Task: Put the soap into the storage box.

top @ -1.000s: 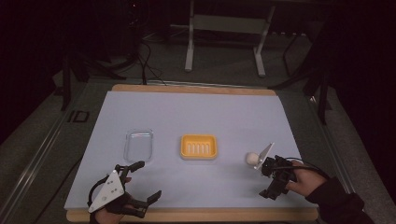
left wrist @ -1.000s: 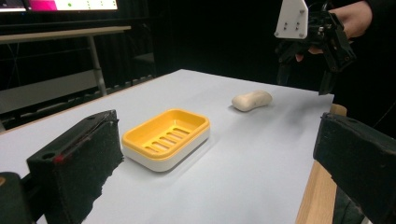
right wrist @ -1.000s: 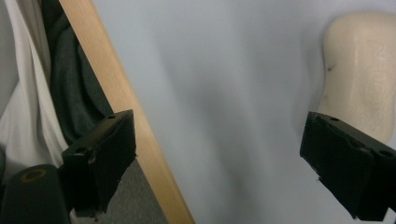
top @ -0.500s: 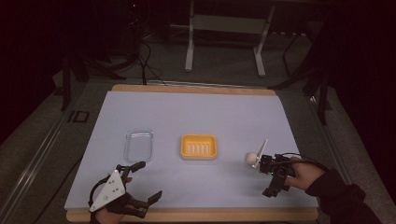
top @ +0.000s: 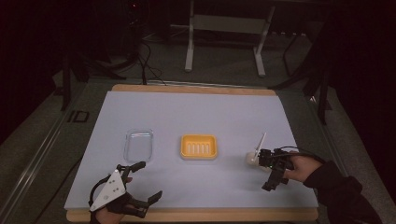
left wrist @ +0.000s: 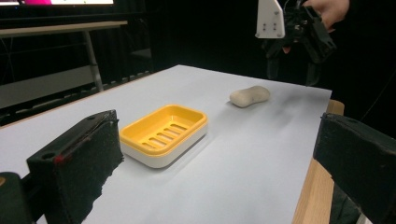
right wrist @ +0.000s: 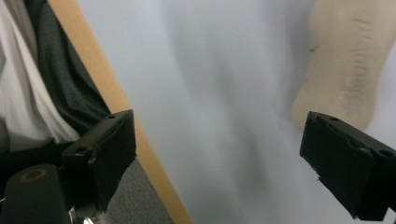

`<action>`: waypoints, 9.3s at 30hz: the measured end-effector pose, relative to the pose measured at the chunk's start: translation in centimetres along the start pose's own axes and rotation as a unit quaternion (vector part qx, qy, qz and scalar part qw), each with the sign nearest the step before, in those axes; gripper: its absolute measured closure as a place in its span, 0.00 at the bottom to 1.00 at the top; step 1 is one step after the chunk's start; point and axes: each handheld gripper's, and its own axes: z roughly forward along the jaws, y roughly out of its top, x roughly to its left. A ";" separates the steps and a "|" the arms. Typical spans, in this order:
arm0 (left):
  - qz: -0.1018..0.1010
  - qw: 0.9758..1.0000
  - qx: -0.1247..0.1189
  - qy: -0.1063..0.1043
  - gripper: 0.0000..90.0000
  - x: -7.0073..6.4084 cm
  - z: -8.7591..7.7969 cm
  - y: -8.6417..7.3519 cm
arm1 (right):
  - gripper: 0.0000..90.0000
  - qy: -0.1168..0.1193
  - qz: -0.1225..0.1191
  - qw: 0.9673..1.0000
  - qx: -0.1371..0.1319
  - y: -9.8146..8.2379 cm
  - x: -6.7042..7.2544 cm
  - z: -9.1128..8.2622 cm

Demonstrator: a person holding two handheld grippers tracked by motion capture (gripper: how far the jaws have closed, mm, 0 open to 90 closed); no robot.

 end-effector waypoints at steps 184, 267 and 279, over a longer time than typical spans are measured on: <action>0.013 1.000 0.014 -0.013 0.01 -0.2 0.3 -0.1 | 0.55 -0.041 -0.238 0.965 -0.102 14.3 -1.8 -5.0; 0.013 1.000 0.017 -0.020 0.01 -0.2 0.4 -0.1 | 0.55 -0.015 -0.223 0.958 -0.178 19.8 -4.5 2.8; 0.015 0.999 0.020 -0.022 0.01 -0.2 0.4 -0.2 | 0.55 -0.019 -0.218 0.961 -0.169 20.3 -4.7 4.1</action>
